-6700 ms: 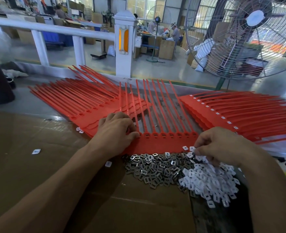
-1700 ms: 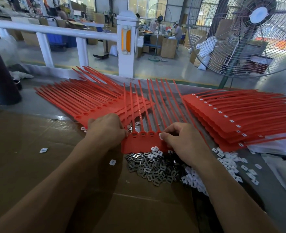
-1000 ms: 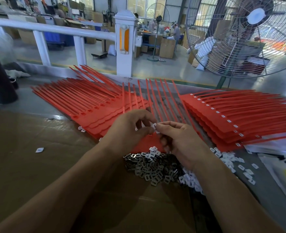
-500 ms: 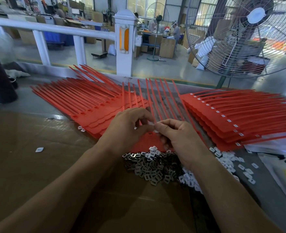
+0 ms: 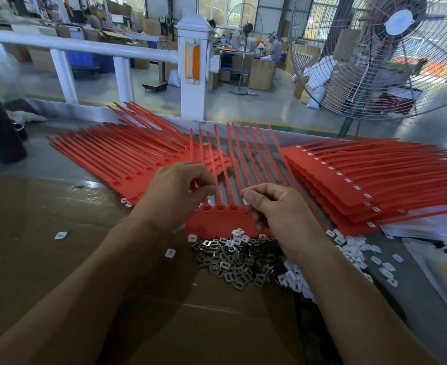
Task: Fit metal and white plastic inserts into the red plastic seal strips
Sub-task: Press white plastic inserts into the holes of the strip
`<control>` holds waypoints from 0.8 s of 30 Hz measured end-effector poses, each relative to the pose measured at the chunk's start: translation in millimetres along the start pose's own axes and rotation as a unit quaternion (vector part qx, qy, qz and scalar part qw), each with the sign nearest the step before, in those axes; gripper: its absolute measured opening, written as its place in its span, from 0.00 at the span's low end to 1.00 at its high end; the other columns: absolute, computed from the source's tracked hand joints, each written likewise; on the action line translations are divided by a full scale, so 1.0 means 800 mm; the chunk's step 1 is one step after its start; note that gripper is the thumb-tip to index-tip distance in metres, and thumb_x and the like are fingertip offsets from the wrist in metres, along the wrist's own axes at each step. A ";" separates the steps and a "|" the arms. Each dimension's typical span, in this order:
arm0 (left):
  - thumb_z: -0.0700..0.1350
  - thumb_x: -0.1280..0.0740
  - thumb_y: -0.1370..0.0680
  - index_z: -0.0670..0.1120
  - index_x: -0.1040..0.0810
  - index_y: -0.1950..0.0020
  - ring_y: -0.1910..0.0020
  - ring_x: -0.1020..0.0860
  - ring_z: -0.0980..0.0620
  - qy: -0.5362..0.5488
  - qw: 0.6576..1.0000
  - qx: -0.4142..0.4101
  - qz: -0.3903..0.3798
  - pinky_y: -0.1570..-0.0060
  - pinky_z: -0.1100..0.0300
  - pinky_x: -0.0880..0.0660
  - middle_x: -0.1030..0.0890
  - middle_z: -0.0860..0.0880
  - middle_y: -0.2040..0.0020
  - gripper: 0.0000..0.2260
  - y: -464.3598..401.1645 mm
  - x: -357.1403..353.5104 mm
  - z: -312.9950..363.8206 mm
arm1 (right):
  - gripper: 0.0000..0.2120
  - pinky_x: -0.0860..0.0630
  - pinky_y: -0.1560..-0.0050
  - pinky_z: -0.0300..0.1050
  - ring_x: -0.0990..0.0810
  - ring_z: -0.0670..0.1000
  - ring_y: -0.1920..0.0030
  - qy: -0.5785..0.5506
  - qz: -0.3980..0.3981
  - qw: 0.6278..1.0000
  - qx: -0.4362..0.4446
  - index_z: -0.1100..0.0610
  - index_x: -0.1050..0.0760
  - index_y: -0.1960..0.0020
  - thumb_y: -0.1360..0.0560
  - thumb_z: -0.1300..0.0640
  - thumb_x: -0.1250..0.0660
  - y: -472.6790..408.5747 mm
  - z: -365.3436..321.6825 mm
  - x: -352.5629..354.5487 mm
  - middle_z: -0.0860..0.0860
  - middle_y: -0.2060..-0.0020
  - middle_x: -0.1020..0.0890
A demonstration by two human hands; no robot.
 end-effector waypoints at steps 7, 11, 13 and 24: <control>0.44 0.25 0.24 0.55 0.16 0.52 0.56 0.22 0.62 0.054 0.998 0.016 -0.042 0.56 0.62 0.26 0.18 0.60 0.57 0.05 0.005 -0.007 0.002 | 0.07 0.20 0.63 0.39 0.22 0.45 0.69 0.031 0.009 0.999 -0.002 0.50 0.15 0.51 0.20 0.61 0.29 0.003 0.000 0.002 0.47 0.69 0.19; 0.43 0.27 0.22 0.53 0.15 0.45 0.54 0.22 0.59 0.070 0.995 -0.042 -0.061 0.54 0.60 0.24 0.18 0.58 0.53 0.09 0.006 -0.015 0.022 | 0.06 0.22 0.64 0.38 0.22 0.45 0.70 0.034 -0.014 0.999 0.000 0.50 0.16 0.48 0.21 0.61 0.28 0.004 -0.001 -0.004 0.47 0.69 0.19; 0.43 0.27 0.22 0.55 0.16 0.43 0.52 0.23 0.59 0.060 0.993 -0.063 -0.077 0.53 0.61 0.24 0.19 0.58 0.52 0.10 0.008 -0.016 0.025 | 0.07 0.23 0.63 0.38 0.21 0.42 0.68 0.042 -0.022 0.999 0.005 0.50 0.18 0.45 0.21 0.60 0.27 0.003 -0.002 -0.005 0.47 0.64 0.16; 0.57 0.32 0.25 0.63 0.21 0.49 0.48 0.29 0.66 -0.024 0.992 -0.100 -0.068 0.46 0.57 0.33 0.24 0.66 0.54 0.06 0.009 -0.020 0.023 | 0.13 0.24 0.61 0.35 0.18 0.38 0.63 0.087 -0.030 0.996 0.016 0.45 0.22 0.37 0.20 0.56 0.29 0.004 -0.003 -0.005 0.41 0.54 0.14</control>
Point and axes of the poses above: each hand's wrist, its own y-axis away from the middle knuckle, its own x-axis out of the back of the hand, z = x × y, the point moved 3 cm from there along -y, towards the middle knuckle
